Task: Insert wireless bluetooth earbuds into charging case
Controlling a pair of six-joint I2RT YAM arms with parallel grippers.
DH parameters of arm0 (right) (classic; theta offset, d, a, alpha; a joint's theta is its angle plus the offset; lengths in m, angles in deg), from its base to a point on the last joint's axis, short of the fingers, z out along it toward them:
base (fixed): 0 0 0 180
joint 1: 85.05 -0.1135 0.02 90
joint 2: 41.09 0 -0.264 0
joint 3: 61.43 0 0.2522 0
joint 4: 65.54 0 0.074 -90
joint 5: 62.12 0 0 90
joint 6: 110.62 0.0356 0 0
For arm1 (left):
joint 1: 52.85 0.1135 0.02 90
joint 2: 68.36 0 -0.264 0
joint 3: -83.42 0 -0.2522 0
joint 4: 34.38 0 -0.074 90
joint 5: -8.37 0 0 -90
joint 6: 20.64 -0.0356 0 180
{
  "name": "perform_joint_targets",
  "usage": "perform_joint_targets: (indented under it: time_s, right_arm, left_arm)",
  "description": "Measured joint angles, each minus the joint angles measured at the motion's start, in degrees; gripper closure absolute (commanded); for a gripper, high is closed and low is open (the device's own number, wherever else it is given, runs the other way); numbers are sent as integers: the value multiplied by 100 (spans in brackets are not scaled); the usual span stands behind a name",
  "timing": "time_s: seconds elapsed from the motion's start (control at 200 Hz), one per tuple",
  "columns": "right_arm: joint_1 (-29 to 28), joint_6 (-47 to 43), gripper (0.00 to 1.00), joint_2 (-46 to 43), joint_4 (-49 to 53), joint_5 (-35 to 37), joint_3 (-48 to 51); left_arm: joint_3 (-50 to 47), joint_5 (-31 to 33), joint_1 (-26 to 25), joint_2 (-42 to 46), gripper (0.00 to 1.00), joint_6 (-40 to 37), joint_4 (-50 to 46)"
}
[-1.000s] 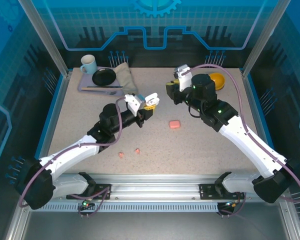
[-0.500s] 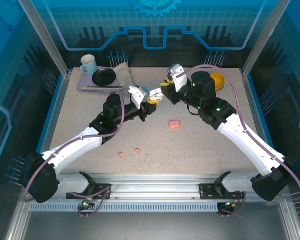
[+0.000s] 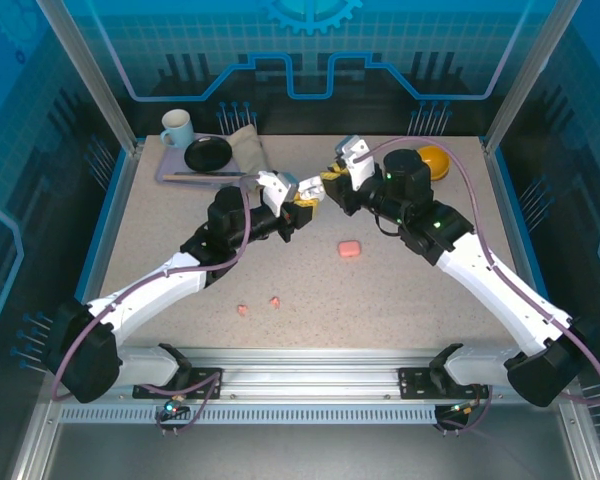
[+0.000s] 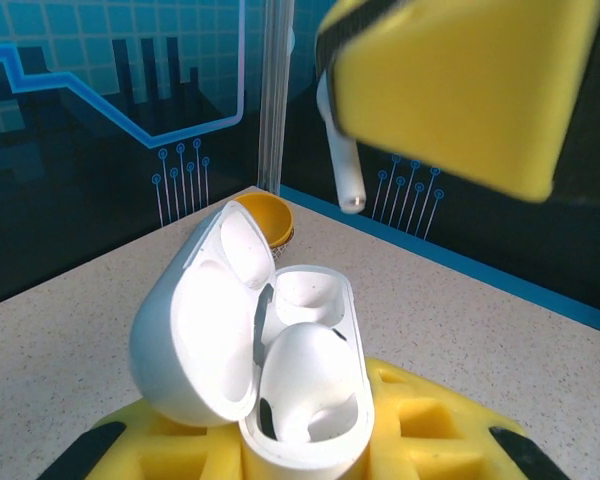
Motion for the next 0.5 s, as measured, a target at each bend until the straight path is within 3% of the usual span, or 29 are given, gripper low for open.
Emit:
perform_joint_targets:
  time_s: [0.5]
  right_arm:
    - [0,20,80,87,-90,0,37]
  left_arm:
    - [0,-44,0,-2,100,122,4]
